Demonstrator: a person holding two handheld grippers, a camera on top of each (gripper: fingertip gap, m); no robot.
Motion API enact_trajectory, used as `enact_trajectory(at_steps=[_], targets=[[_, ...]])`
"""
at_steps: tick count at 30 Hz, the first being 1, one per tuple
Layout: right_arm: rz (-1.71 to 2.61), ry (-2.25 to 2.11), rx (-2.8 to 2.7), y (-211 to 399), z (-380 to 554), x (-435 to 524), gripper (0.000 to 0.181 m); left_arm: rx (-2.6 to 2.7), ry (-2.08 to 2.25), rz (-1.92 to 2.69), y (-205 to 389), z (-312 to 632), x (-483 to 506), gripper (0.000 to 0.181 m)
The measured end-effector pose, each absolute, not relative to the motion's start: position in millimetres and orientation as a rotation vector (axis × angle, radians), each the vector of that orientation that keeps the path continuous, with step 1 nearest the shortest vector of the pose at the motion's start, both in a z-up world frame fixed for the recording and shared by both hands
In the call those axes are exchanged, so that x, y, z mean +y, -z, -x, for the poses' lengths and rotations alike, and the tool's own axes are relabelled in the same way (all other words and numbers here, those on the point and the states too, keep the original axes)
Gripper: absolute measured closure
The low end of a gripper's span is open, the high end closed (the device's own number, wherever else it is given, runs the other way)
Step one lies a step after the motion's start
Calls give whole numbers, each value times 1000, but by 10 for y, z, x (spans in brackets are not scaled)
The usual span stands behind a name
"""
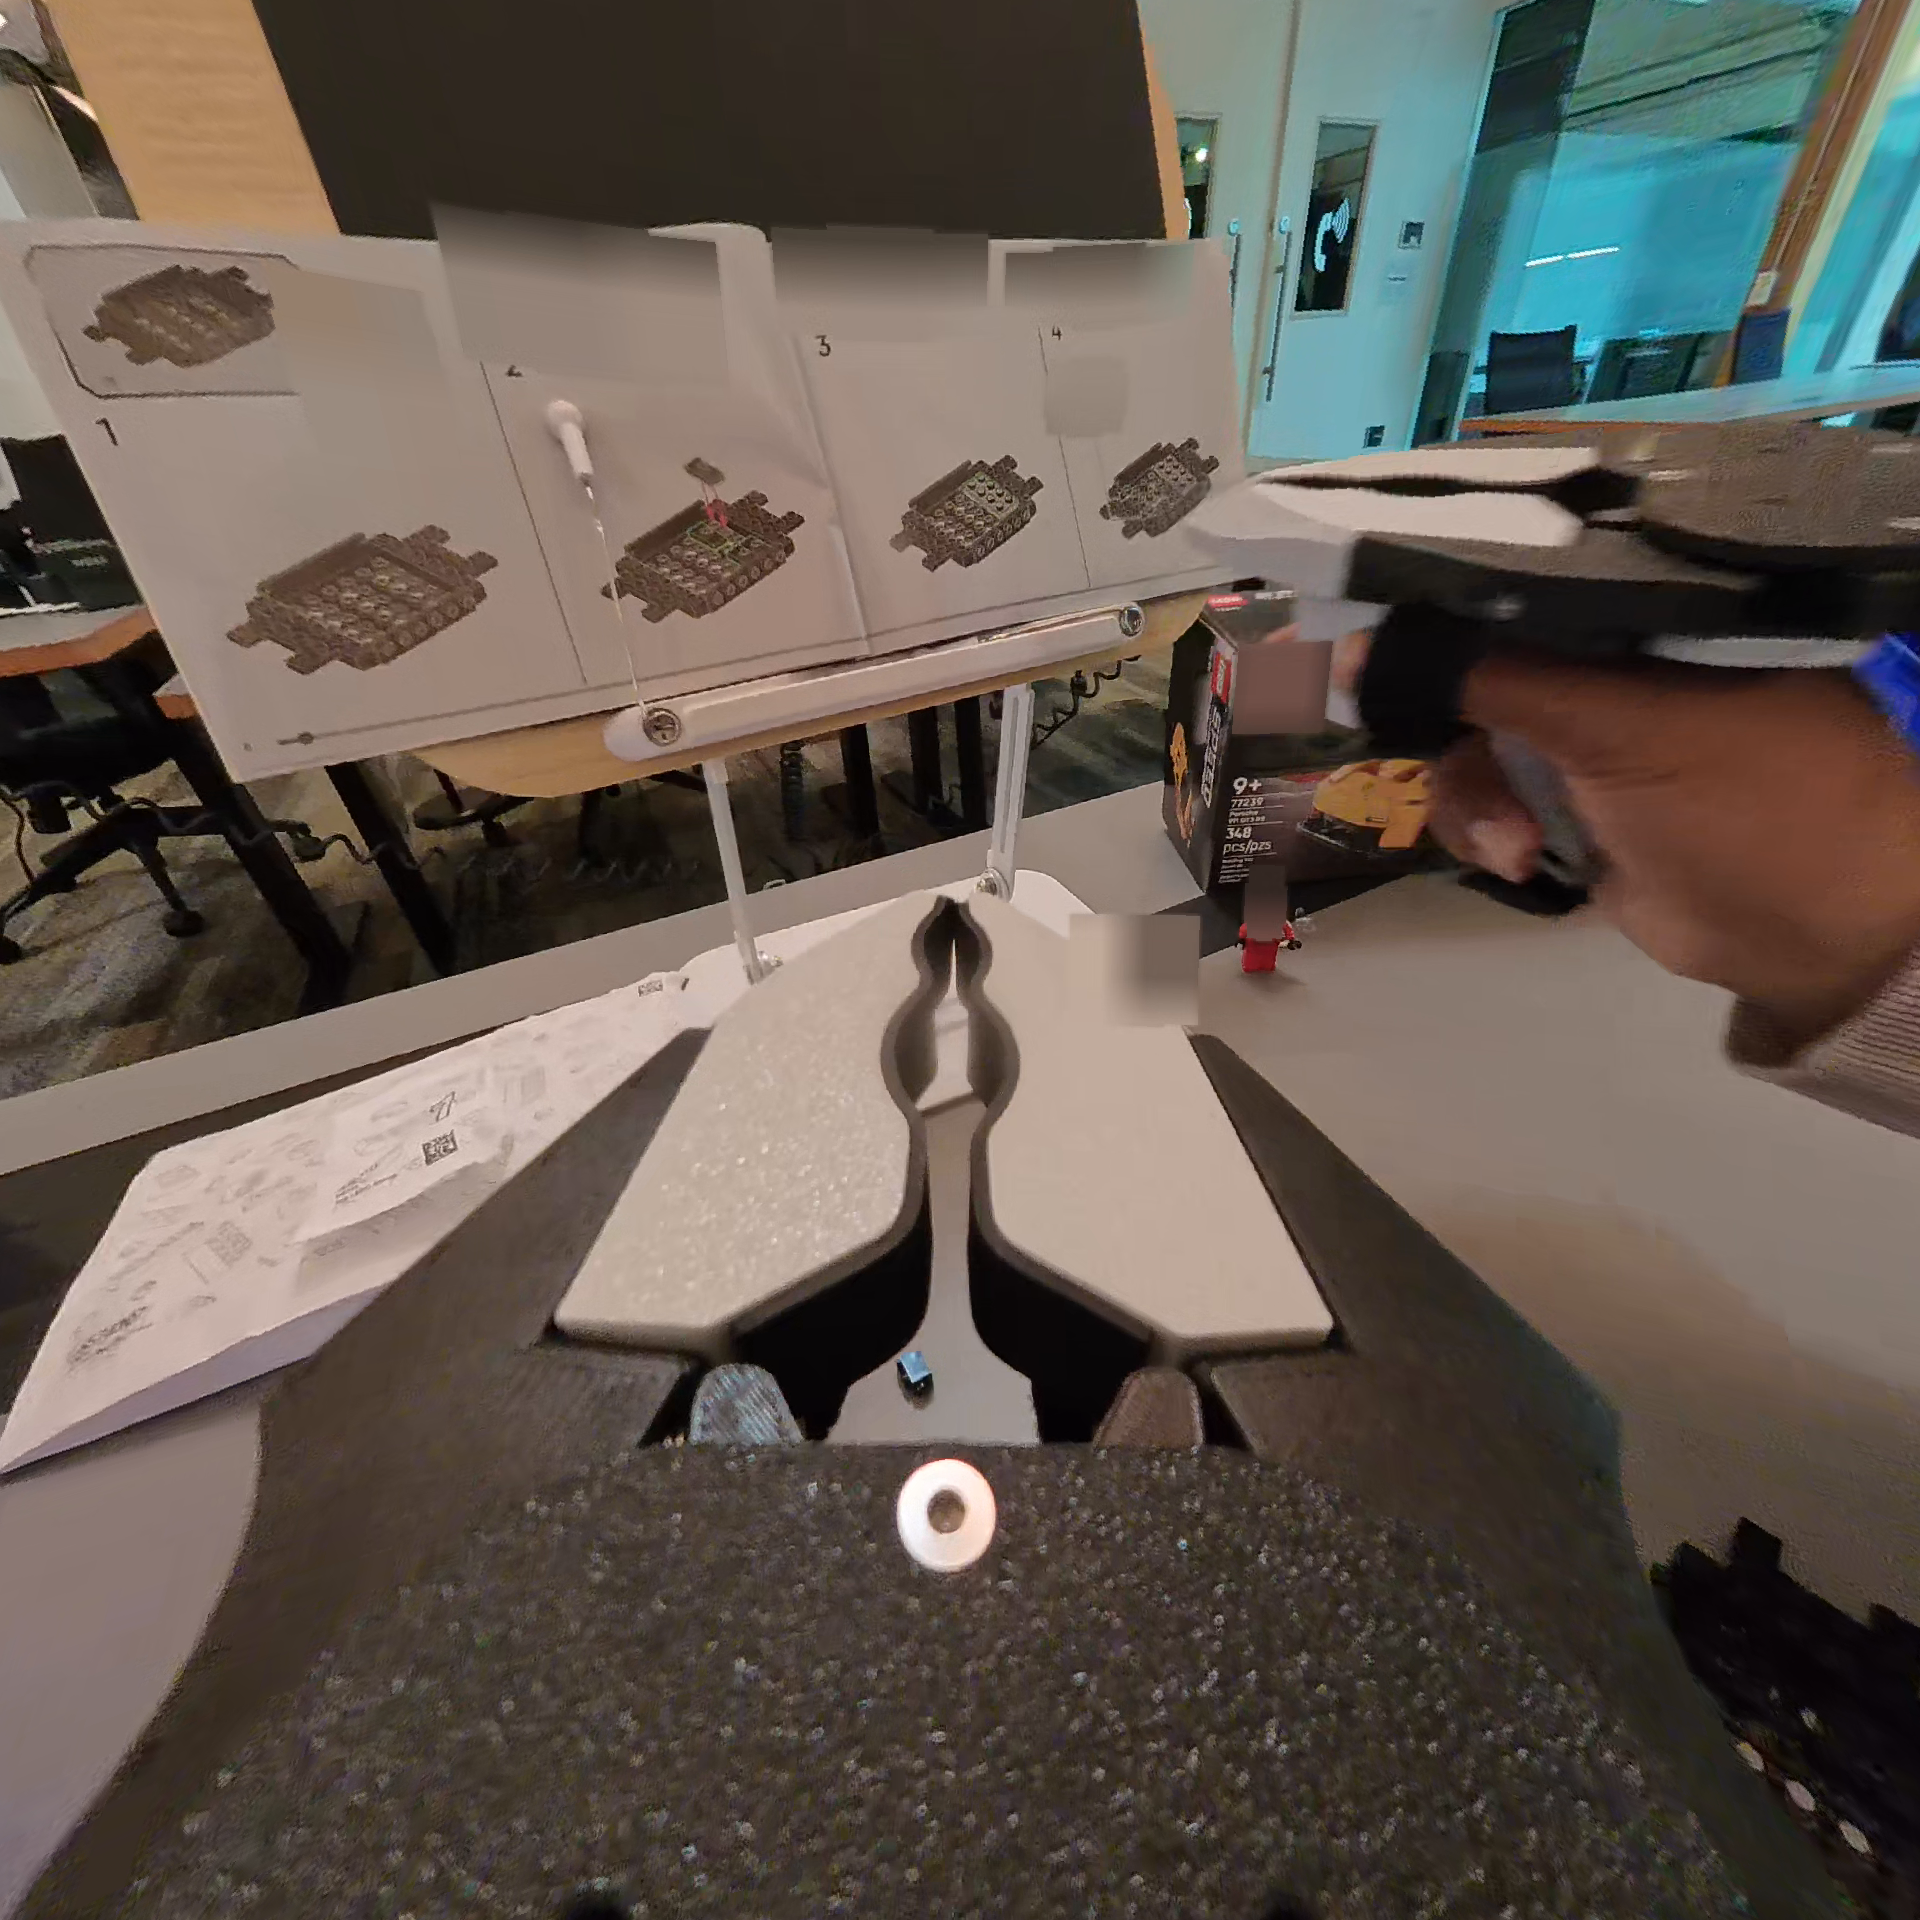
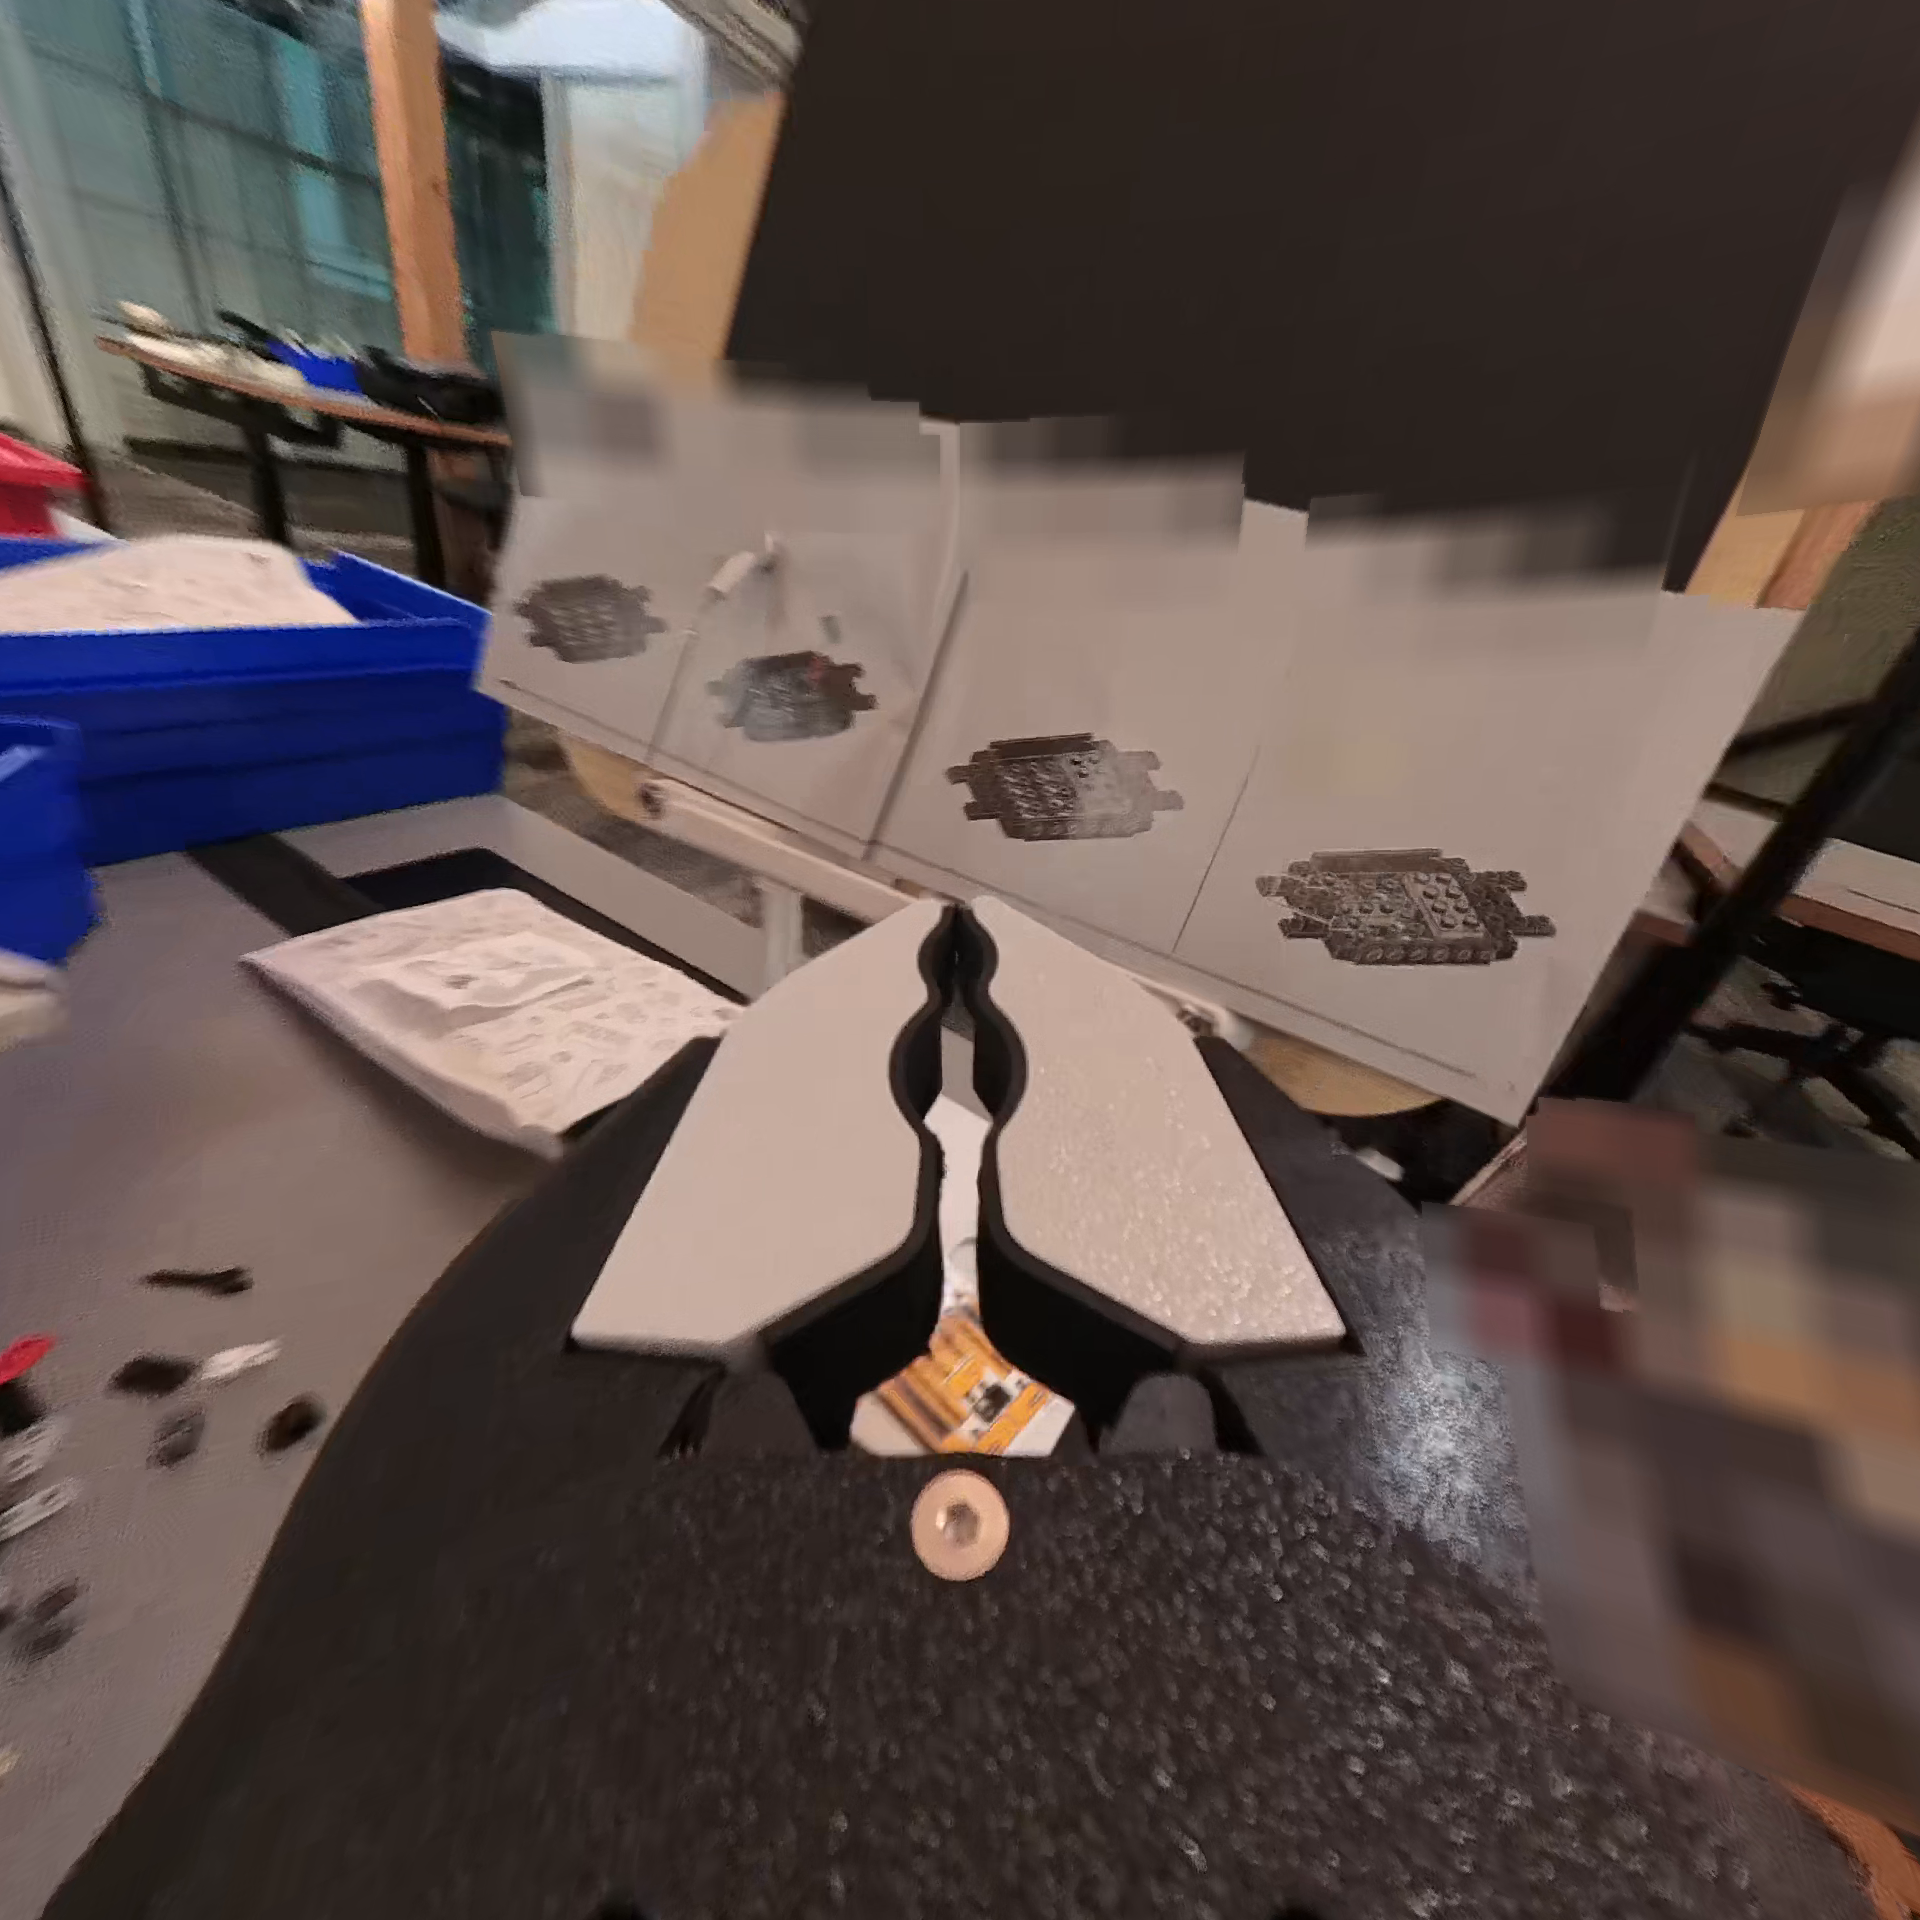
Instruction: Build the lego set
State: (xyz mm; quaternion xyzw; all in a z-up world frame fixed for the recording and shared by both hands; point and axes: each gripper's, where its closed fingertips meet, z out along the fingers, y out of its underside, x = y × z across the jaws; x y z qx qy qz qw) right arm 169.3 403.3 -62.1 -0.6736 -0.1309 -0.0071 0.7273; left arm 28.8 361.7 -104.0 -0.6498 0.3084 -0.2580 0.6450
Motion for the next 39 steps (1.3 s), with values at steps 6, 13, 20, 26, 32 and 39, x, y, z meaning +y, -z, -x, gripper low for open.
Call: enact_trajectory(at_steps=[6, 13, 20, 26, 32, 39], targets=[[1504, -51, -301, 742, -1697, 3163, 181, 728, 585, 1471, 1057, -312, 3575, 181], [1623, -57, -327, 1341, -1779, 2517, 178, 736, 583, 1465, 976, -253, 3596, 181], [1634, -55, -340, 1512, -1907, 2420, 175, 846, 527, 1525, 804, 113, 3679, 181], [1617, -95, -352, 1482, -1927, 2393, 174, 1024, 364, 1729, 985, 591, 3711, 169], [1619, -118, -366, 1490, -1923, 2390, 175, 1156, 242, 1962, 1656, 924, 3625, 147], [1650, -104, -395, 1589, -1870, 2404, 176, 1125, -9, 1967, 1918, 1209, 3509, 135]])
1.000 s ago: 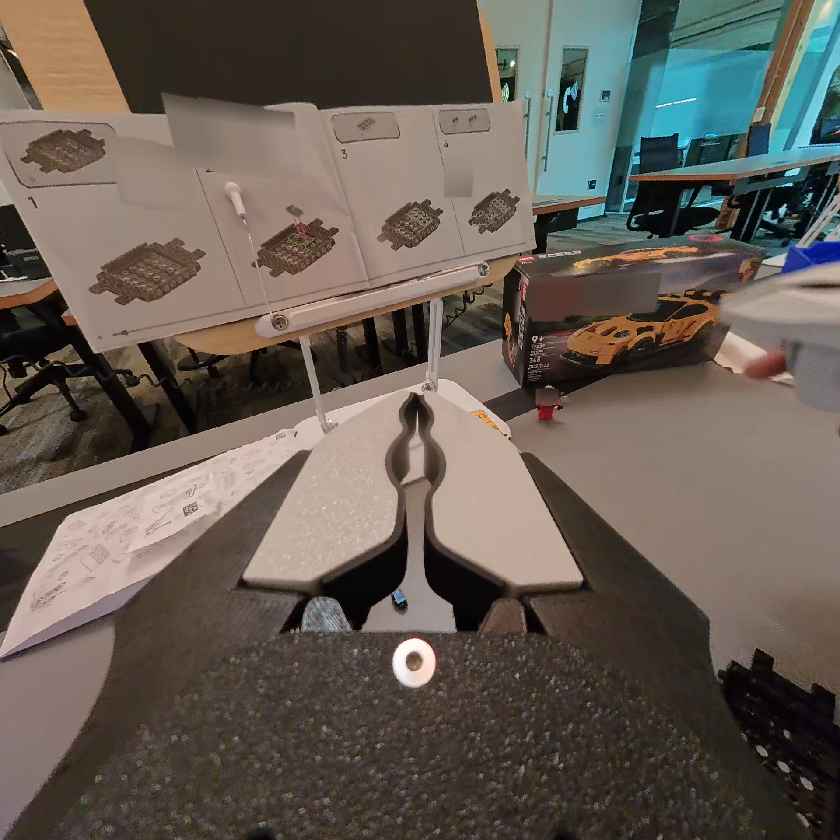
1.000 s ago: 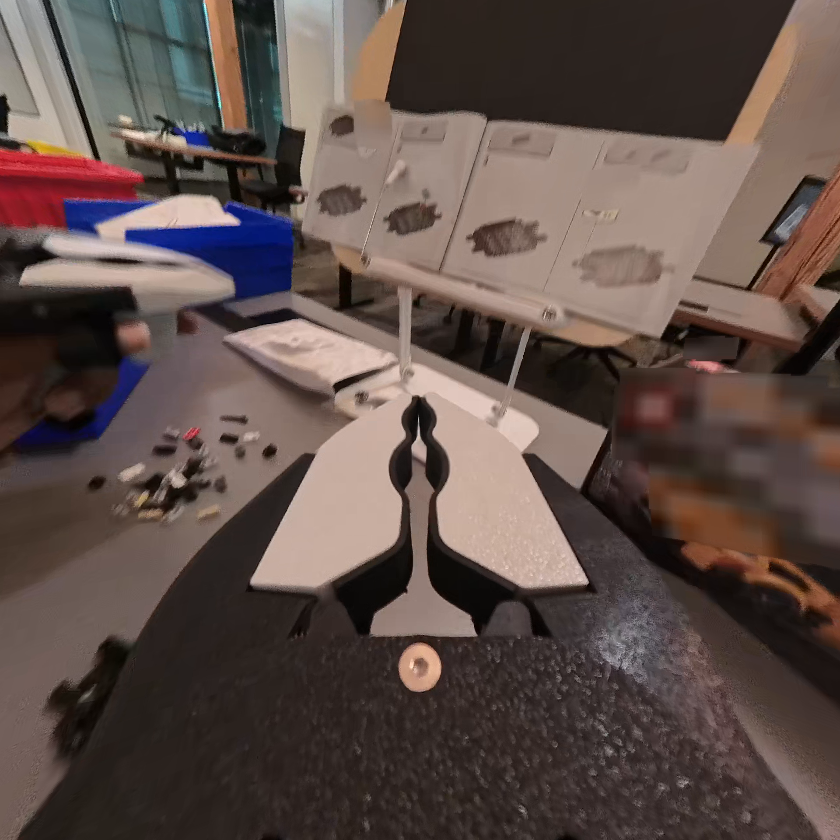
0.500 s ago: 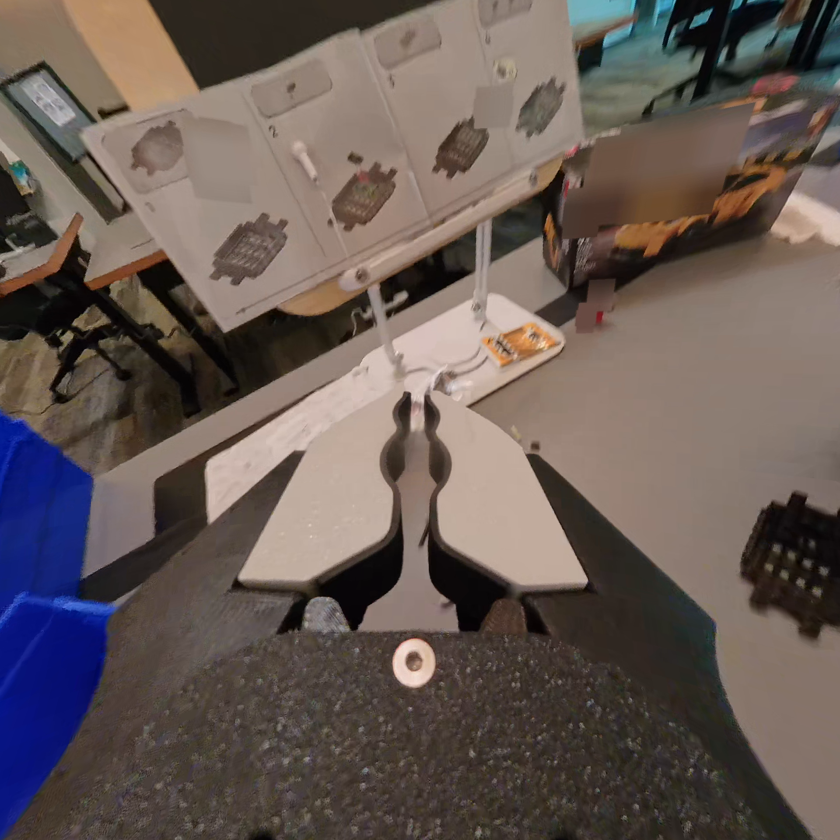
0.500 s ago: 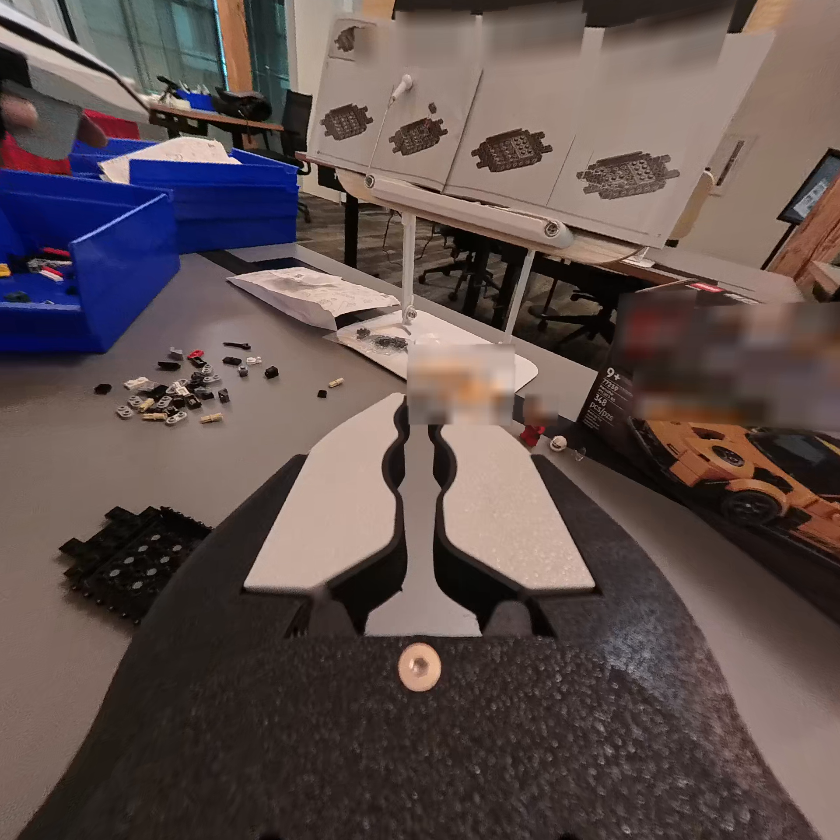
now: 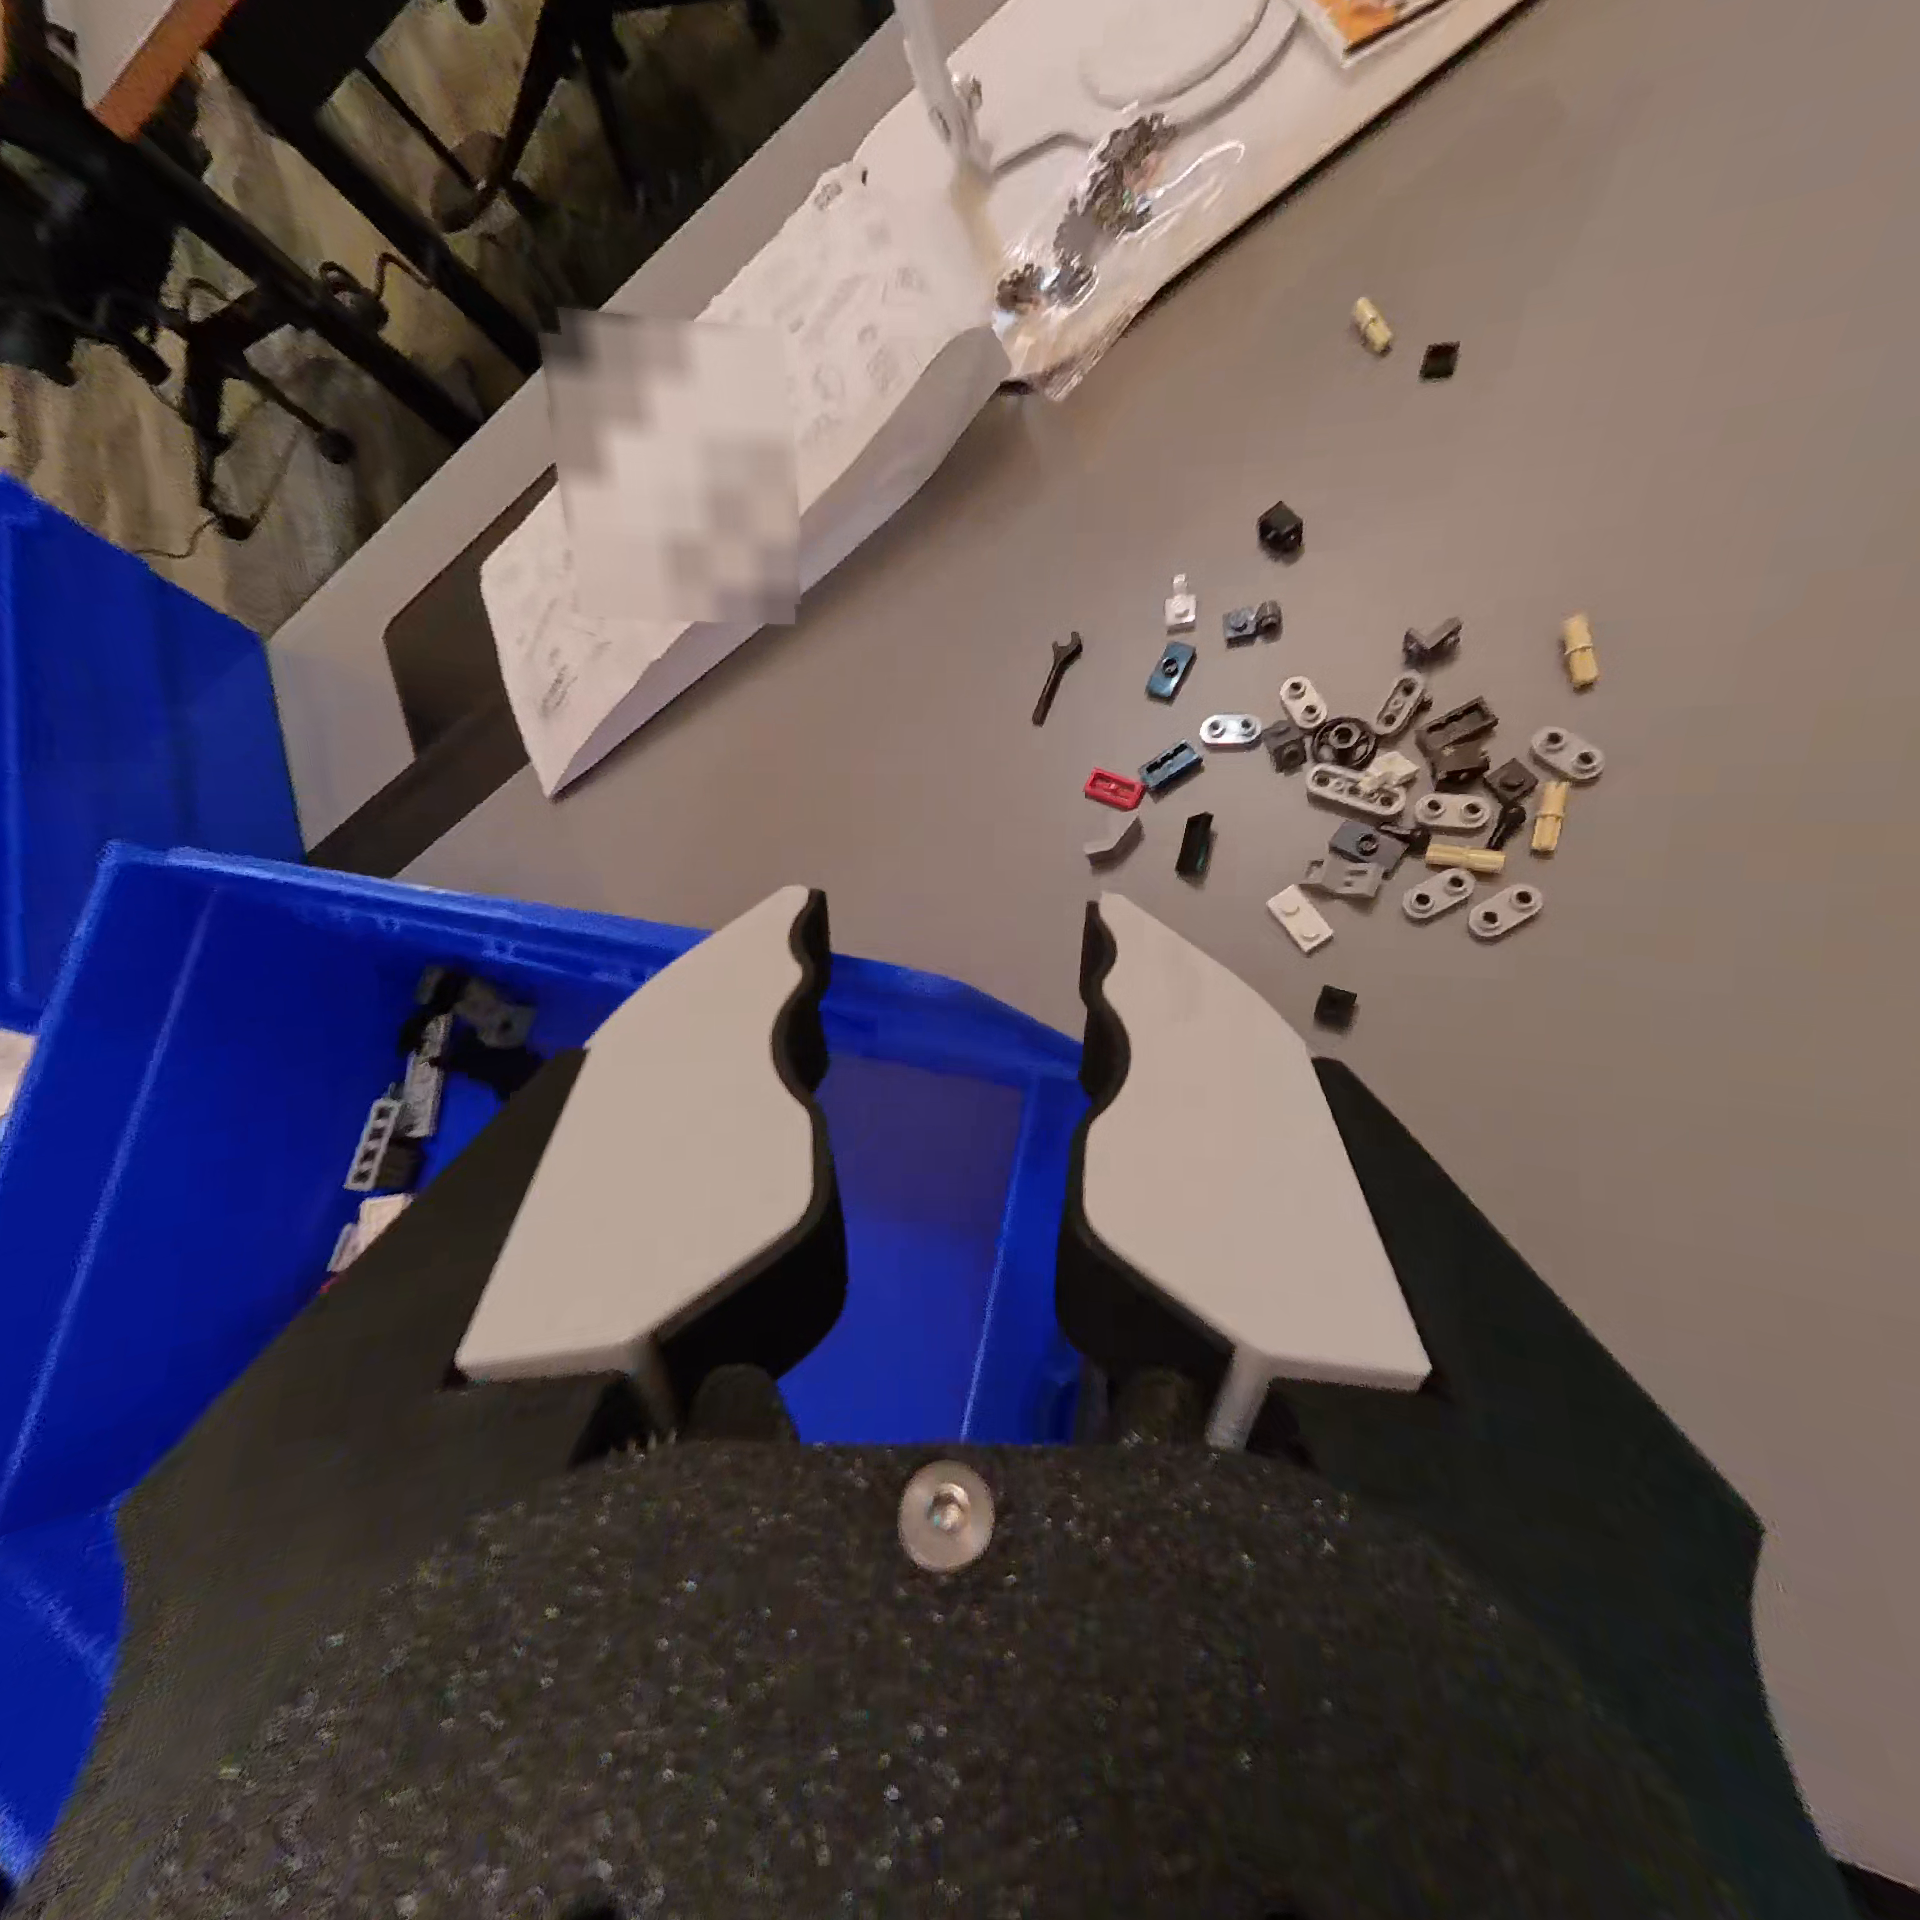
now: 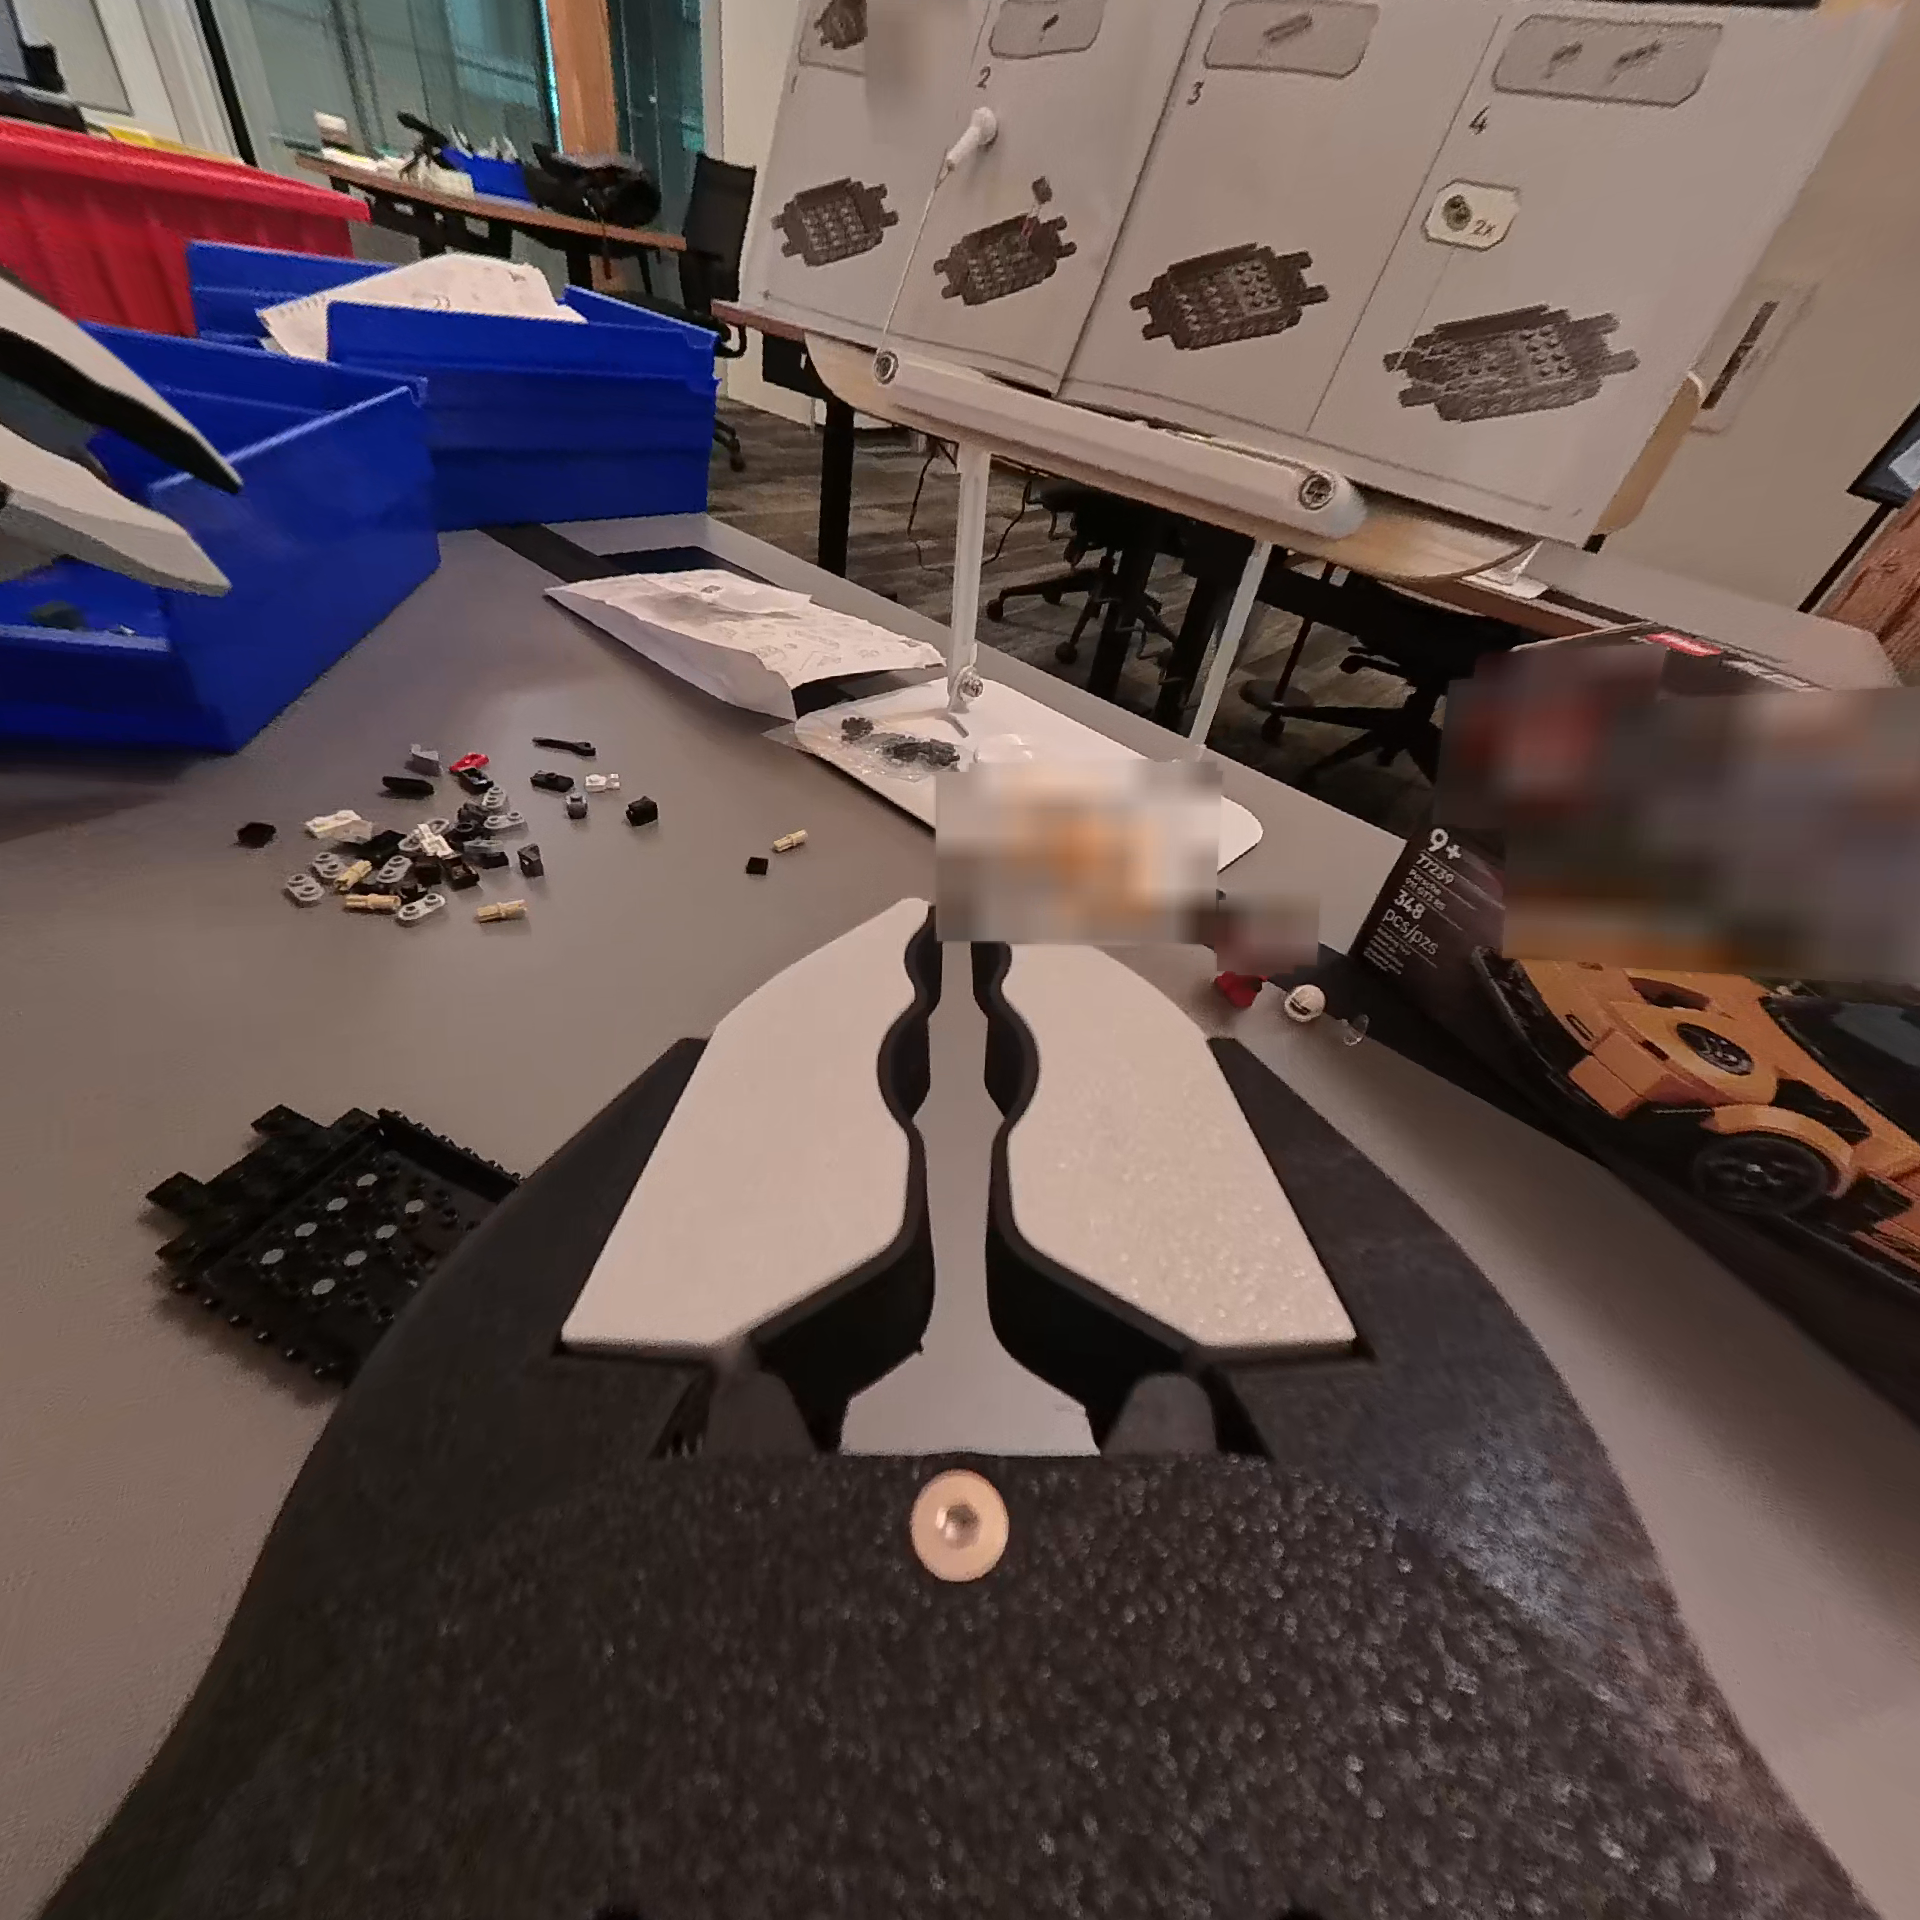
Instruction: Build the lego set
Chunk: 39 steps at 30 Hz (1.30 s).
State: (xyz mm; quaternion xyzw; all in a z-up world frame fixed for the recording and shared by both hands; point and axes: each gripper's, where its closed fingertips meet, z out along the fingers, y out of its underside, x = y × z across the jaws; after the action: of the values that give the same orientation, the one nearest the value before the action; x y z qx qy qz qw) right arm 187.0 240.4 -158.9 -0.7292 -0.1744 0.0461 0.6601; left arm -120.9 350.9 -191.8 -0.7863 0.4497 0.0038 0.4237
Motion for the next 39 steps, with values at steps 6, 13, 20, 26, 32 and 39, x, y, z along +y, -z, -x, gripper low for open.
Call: enact_trajectory(at_steps=[6, 13, 20, 26, 32, 39], targets=[[1667, -98, -419, 1654, -1837, 2413, 177, 1097, -19, 1935, 1867, 1270, 3504, 159], [1715, -184, -329, 1702, -1888, 2431, 174, 772, 119, 1868, 1028, 2162, 3598, 178], [1727, -221, -308, 1734, -1885, 2438, 172, 886, 157, 2325, 1594, 2945, 4034, 166], [1730, -202, -366, 1782, -1800, 2435, 173, 1274, 218, 2464, 2155, 2784, 4257, 146], [1749, -225, -390, 1841, -1781, 2439, 175, 1517, 56, 2535, 2716, 2810, 4427, 132], [1753, -231, -424, 1867, -1764, 2438, 176, 1554, 160, 2567, 2779, 2745, 4425, 146]])
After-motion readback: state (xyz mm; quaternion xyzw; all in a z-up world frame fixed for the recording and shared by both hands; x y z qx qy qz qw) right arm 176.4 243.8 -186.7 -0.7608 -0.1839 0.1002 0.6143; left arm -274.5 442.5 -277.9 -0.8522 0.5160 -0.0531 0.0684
